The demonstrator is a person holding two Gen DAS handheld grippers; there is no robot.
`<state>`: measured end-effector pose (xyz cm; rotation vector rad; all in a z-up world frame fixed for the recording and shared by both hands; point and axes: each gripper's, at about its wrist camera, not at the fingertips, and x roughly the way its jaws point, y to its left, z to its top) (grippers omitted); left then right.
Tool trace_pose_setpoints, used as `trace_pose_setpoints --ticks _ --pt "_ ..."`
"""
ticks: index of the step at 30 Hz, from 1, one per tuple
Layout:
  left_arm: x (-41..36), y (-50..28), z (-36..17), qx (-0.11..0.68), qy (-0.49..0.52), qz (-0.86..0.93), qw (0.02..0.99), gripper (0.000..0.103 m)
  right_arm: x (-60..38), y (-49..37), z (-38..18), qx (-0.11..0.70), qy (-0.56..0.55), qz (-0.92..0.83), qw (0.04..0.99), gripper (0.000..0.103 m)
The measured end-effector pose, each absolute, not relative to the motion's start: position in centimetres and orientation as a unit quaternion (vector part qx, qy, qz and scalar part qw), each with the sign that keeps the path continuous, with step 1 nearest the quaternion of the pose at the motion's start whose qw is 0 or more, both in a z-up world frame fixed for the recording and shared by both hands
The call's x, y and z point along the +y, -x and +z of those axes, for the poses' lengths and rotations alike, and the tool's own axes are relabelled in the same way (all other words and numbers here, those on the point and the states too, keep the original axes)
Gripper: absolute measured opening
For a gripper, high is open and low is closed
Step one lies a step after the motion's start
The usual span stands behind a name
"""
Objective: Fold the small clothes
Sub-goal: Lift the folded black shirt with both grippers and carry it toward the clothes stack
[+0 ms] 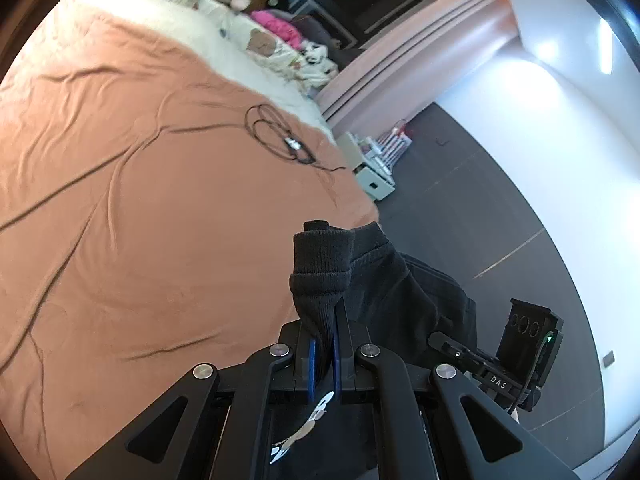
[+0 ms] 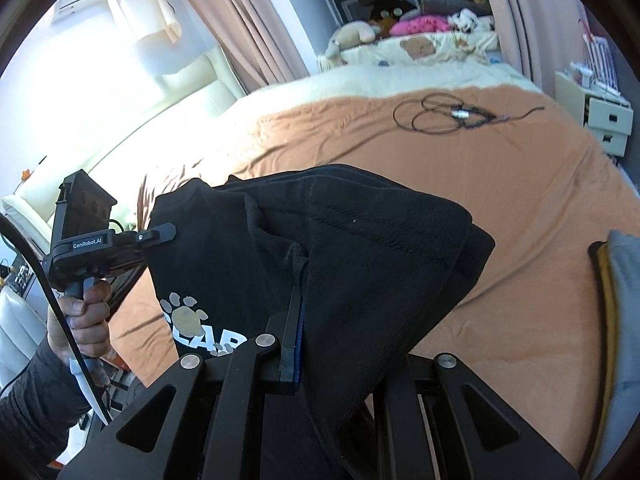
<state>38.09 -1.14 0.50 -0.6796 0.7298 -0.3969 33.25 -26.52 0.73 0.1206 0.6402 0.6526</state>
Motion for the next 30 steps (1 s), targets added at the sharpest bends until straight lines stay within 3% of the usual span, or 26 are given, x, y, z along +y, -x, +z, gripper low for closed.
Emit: trace_pose_setpoints --ticks 15,30 --pt "-4.8 -29.4 8.5 0.289 0.291 -0.228 0.883 0.006 -30.3 -19.0 4.3 0.232 -0.041 0.292 0.927 0.008" --pt "-10.8 -25.5 14.1 0.254 0.261 -0.273 0.890 0.006 -34.4 -10.6 6.2 0.168 -0.028 0.250 0.953 0.008"
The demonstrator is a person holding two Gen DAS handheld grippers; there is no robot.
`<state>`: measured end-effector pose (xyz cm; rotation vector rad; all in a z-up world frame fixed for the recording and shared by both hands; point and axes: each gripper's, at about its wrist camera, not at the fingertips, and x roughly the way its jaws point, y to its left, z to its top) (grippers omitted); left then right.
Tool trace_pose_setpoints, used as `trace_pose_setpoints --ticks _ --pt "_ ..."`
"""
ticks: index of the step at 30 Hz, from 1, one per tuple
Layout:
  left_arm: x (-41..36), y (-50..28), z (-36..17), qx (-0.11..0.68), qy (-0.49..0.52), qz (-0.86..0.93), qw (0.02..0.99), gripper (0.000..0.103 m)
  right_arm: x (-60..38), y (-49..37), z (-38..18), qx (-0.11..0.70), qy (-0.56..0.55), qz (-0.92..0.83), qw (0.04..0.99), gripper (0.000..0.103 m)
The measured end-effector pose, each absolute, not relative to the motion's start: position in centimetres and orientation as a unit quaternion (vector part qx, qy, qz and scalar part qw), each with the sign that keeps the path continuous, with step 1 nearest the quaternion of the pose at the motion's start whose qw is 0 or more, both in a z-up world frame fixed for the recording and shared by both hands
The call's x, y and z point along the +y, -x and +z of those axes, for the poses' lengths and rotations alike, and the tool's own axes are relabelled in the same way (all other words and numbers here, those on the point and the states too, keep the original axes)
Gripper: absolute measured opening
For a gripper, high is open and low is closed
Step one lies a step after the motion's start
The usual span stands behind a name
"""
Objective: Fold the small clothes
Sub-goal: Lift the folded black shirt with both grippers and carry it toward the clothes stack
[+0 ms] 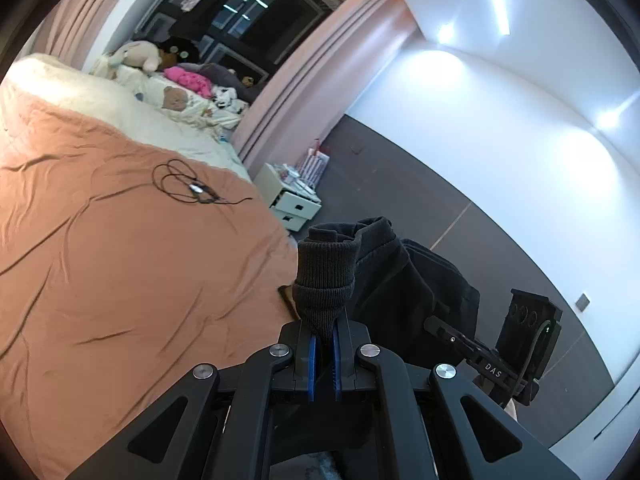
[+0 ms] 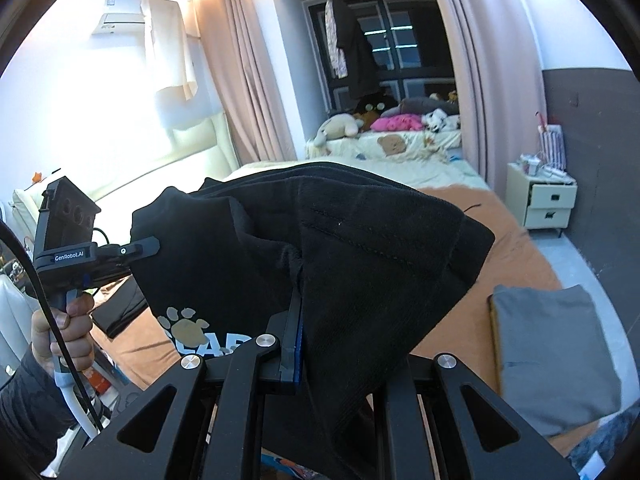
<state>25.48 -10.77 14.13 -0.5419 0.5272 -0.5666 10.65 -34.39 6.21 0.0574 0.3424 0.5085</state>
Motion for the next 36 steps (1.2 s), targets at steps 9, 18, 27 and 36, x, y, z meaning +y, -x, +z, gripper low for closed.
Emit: trace_pose_setpoints --ticks 9,18,27,36 --pt "-15.2 -24.3 17.2 0.241 0.244 -0.301 0.890 0.006 -35.9 -6.3 6.8 0.146 -0.022 0.227 0.963 0.008" --pt "-20.9 -27.0 19.6 0.239 0.222 -0.336 0.884 0.006 -38.2 -5.0 7.1 0.126 -0.029 0.198 0.972 0.008" --pt "-27.4 -30.7 19.4 0.250 0.204 -0.370 0.871 0.006 -39.8 -4.9 6.8 0.116 -0.029 0.151 0.981 0.008" --pt "-35.0 -33.9 18.9 0.263 0.189 -0.410 0.852 0.006 -39.7 -5.4 6.9 0.117 -0.033 0.095 0.988 0.008"
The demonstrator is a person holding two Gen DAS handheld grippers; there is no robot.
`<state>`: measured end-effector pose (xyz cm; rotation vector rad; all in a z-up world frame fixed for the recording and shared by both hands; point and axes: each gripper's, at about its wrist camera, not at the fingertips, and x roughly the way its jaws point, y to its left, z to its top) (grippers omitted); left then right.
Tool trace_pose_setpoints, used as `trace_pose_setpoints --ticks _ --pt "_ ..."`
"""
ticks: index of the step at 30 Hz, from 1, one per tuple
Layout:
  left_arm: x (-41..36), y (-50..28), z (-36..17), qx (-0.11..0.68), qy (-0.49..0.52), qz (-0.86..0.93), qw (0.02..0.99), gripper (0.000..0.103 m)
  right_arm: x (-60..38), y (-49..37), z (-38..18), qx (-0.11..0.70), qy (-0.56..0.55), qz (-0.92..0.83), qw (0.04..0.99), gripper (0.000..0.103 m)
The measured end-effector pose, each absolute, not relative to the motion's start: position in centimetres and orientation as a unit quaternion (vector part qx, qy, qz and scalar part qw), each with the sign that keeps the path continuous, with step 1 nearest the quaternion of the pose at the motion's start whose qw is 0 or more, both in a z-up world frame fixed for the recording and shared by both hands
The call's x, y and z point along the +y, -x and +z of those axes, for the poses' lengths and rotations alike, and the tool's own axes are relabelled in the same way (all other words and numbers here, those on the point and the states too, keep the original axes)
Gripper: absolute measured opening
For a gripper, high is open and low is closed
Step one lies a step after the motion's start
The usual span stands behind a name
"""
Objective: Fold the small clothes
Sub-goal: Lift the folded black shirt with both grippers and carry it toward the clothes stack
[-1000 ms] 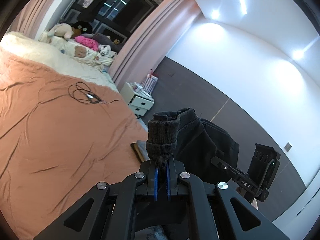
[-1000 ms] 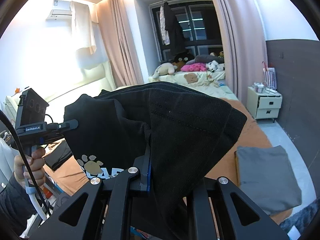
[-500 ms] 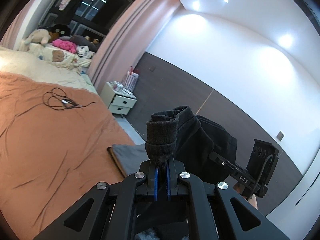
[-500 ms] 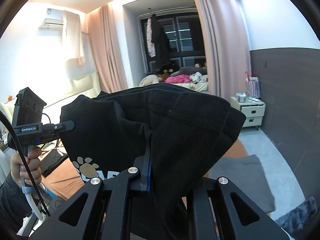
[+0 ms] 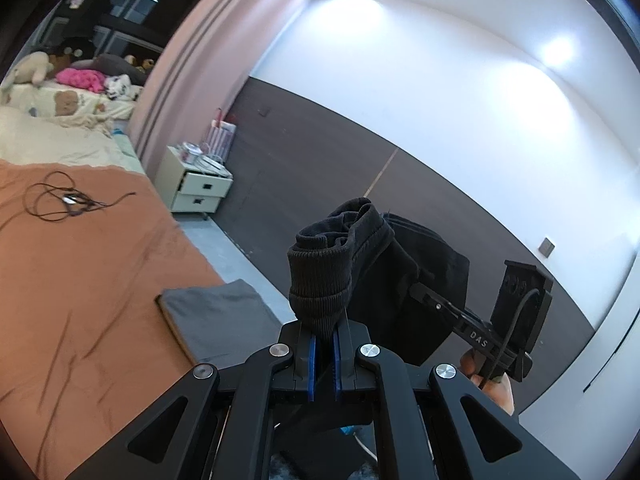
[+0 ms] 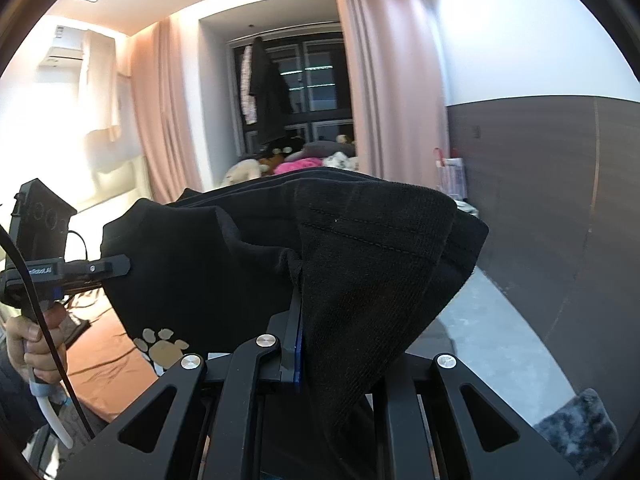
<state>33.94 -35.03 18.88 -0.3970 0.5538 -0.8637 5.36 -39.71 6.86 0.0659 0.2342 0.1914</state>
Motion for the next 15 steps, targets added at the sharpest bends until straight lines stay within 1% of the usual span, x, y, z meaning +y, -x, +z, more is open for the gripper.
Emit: trace_pose_setpoints --ticks 8,15 --pt "-40.6 -36.4 17.2 0.286 0.189 -0.434 0.833 0.006 -38.4 -5.5 7.1 0.120 -0.032 0.052 0.991 0.008" --pt "-43.3 -39.3 14.5 0.314 0.195 -0.436 0.821 0.006 -35.6 -7.8 5.8 0.143 -0.041 0.027 0.988 0.008"
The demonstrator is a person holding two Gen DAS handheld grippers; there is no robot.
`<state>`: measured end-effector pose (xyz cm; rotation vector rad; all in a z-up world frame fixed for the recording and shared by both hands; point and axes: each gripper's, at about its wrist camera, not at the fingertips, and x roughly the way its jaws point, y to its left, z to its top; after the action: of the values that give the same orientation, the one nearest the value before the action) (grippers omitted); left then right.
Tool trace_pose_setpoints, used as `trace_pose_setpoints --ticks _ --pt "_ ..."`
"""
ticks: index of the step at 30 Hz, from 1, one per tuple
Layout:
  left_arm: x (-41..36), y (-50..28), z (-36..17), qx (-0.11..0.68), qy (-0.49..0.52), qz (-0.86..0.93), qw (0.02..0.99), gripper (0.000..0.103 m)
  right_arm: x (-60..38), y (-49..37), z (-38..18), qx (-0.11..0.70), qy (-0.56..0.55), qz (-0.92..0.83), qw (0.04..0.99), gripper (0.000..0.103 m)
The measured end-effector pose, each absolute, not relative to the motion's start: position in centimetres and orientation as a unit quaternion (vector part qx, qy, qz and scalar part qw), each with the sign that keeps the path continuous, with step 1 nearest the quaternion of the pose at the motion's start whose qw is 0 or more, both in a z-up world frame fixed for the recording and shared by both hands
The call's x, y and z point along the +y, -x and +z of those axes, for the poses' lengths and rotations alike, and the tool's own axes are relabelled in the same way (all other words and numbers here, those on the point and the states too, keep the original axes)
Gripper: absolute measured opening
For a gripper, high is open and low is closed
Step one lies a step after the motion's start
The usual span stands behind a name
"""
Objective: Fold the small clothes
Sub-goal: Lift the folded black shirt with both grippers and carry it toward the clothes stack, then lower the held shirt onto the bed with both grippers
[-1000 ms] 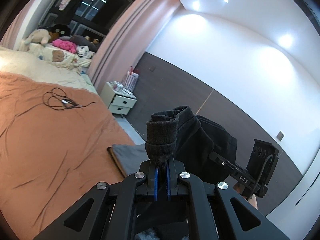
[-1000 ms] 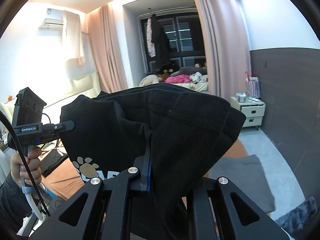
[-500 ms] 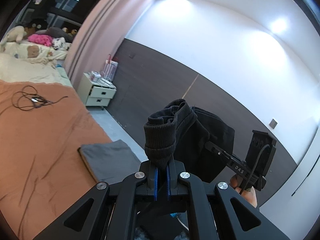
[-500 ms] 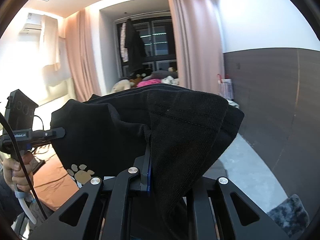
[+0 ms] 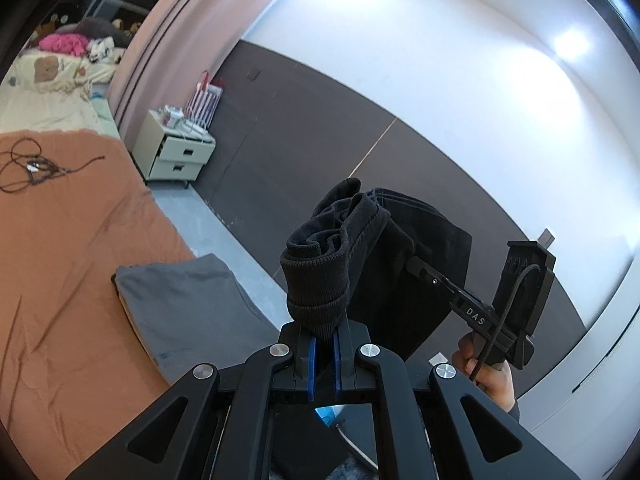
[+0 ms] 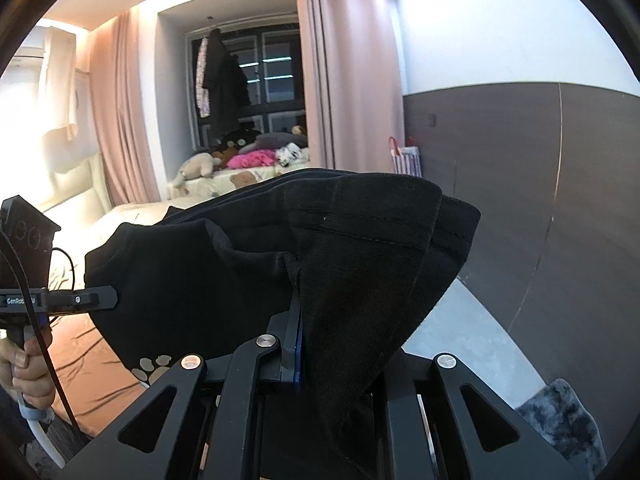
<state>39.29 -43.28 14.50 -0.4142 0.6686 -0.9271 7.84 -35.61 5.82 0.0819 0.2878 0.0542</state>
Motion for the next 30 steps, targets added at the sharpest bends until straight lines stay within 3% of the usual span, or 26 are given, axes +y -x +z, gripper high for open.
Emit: trace_pose_setpoints --ticks 17,30 --pt "-44.0 -53.6 6.9 0.376 0.202 -0.400 0.811 0.006 -26.3 -21.0 2.8 0.227 -0.055 0.013 0.972 0.008" --pt "-43.4 -63.3 -1.9 0.433 0.204 -0.368 0.797 0.006 -28.8 -30.0 1.7 0.299 -0.051 0.007 0.953 0.008"
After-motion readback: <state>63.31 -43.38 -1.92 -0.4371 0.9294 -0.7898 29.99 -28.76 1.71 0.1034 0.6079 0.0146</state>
